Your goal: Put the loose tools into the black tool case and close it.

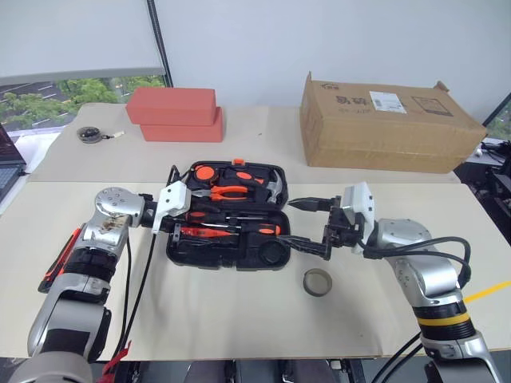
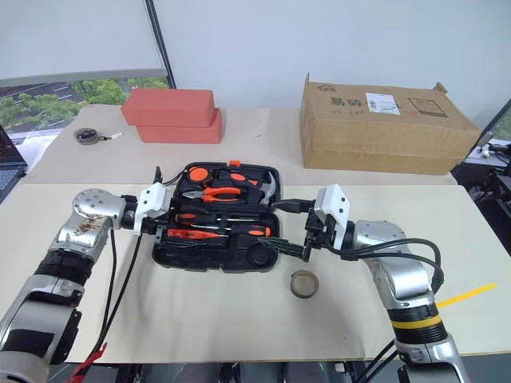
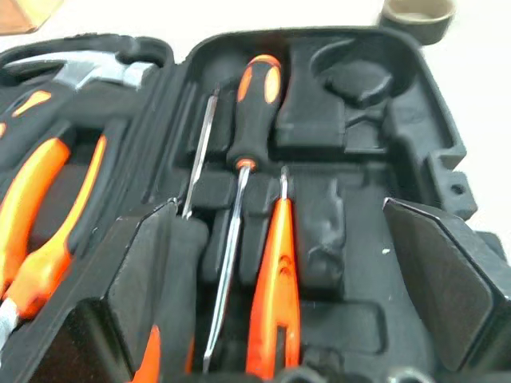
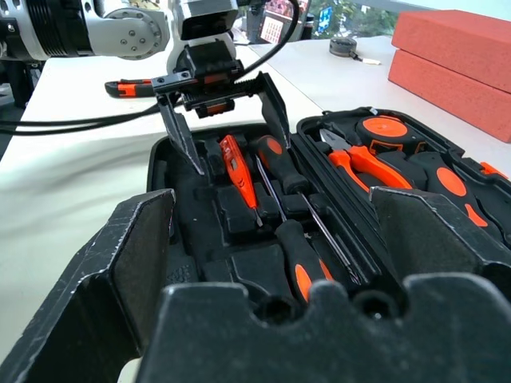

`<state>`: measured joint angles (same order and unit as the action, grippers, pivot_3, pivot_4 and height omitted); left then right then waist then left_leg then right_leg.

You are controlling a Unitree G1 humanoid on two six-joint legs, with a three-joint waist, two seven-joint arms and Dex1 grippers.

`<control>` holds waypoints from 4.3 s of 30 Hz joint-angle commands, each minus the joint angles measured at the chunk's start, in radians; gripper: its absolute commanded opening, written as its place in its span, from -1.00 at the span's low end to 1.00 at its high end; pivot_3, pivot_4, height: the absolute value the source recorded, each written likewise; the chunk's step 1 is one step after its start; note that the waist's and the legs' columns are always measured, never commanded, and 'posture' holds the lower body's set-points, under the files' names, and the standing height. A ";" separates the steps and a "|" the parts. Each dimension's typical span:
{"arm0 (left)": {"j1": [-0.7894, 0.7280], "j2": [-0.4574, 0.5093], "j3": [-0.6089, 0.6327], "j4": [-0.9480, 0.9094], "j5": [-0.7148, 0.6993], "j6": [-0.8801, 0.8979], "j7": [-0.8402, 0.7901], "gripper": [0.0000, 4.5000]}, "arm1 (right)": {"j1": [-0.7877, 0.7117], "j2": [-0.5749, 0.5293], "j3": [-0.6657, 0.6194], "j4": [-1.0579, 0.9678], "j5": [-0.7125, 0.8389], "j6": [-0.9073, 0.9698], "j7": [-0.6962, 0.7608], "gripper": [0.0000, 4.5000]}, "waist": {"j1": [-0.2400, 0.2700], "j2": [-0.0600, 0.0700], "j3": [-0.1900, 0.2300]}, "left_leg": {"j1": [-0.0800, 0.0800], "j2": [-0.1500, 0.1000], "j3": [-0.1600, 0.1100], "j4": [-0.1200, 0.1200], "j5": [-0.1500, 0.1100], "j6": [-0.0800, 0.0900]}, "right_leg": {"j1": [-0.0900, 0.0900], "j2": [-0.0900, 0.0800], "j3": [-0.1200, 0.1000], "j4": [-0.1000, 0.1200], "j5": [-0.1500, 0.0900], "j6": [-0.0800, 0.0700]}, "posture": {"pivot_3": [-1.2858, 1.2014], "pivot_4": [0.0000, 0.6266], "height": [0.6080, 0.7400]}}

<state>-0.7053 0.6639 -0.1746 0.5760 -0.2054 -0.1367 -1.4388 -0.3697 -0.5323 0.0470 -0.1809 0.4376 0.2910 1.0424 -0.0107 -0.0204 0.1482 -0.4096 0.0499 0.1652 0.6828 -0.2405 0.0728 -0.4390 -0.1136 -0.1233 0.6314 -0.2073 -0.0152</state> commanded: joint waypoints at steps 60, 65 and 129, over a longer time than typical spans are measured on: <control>0.672 0.172 0.743 -0.505 -0.122 0.468 0.632 0.97 | -0.137 0.106 0.048 0.047 0.065 -0.020 0.082 1.00 | 0.000 0.000 0.000 | 0.004 0.001 0.000 -0.003 -0.002 -0.014 | 0.000 -0.008 0.001 0.000 0.000 -0.001 | 0.03 -0.52 0.58; 0.755 0.163 0.777 -0.459 -0.092 0.470 0.704 0.97 | -0.161 0.115 0.057 0.062 0.066 -0.017 0.101 1.00 | 0.022 0.000 0.000 | 0.004 0.000 -0.003 -0.003 -0.005 -0.011 | -0.003 -0.016 -0.002 -0.002 0.001 -0.002 | 0.03 -0.52 0.58; -0.001 0.059 -0.050 -0.011 0.045 -0.198 -0.166 -0.23 | 0.063 -0.096 -0.046 -0.085 0.071 0.014 0.055 1.00 | 0.013 -0.002 -0.001 | -0.001 0.001 0.003 -0.003 -0.001 0.000 | -0.003 -0.003 -0.003 -0.003 0.002 -0.002 | 0.03 -0.52 0.58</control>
<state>-0.6775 0.7260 -0.2215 0.5631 -0.1743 -0.3096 -1.6095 -0.2959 -0.6212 0.0185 -0.2322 0.4924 0.3010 1.1041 0.0024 -0.0223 0.1473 -0.4109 0.0512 0.1681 0.6802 -0.2417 0.0728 -0.4418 -0.1166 -0.1264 0.6284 -0.2057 -0.0175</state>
